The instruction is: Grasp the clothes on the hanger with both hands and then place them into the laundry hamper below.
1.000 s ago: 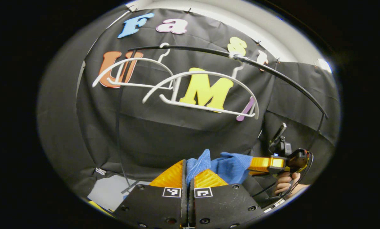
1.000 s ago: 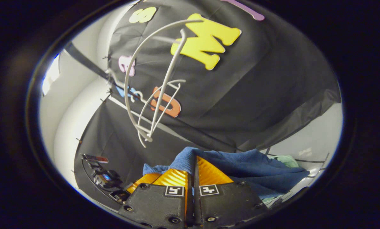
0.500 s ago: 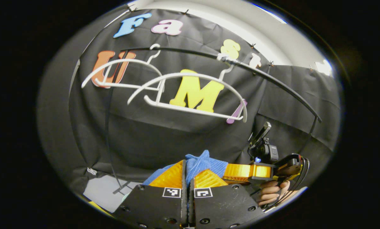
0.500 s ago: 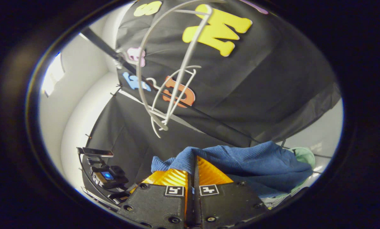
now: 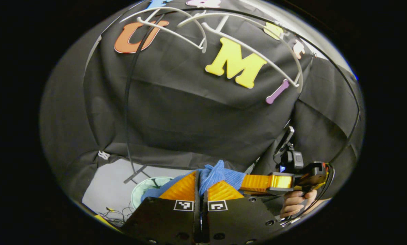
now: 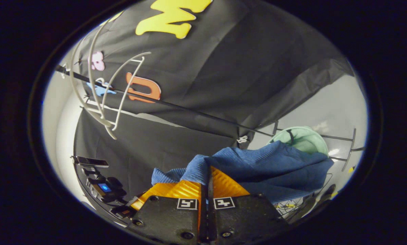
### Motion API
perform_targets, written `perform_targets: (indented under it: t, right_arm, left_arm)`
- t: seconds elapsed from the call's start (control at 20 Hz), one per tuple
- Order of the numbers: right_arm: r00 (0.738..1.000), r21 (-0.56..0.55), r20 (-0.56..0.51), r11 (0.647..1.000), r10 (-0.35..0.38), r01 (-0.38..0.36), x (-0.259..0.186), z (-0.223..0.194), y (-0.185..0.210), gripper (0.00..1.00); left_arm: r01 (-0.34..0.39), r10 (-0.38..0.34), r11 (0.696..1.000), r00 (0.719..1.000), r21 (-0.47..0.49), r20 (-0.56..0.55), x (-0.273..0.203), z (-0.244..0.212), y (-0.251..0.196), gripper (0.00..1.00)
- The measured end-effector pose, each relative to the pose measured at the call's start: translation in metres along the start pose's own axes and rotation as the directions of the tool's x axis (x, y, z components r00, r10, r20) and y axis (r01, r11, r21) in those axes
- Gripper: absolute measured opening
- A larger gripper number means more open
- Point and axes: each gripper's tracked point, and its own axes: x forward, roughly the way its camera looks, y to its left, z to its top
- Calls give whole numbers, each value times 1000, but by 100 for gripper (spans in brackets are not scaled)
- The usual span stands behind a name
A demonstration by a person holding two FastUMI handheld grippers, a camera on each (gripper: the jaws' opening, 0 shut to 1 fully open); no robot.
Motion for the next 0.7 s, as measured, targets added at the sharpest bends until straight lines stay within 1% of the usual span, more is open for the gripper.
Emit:
perform_targets:
  t: [0.15,0.25,0.45,0.55,0.7]
  right_arm:
    - [999,6,-8,999,-37,37,12,-1,-14,5]
    - [999,22,-28,999,-45,45,20,-5,-11,5]
    - [996,0,-74,998,-58,59,61,-13,-10,5]
    - [991,-21,-81,994,-105,103,72,-15,-12,5]
    - [974,-45,-83,977,-209,206,87,-12,-42,5]
  left_arm:
    - [-39,38,999,999,-17,-32,5,-9,21,1]
    - [-54,53,998,997,-22,-53,3,-18,36,1]
    - [-76,73,996,994,-41,-86,6,-21,54,1]
    - [-86,81,995,991,-43,-105,13,-24,59,1]
    - [-104,97,994,984,-37,-149,15,-35,68,1]
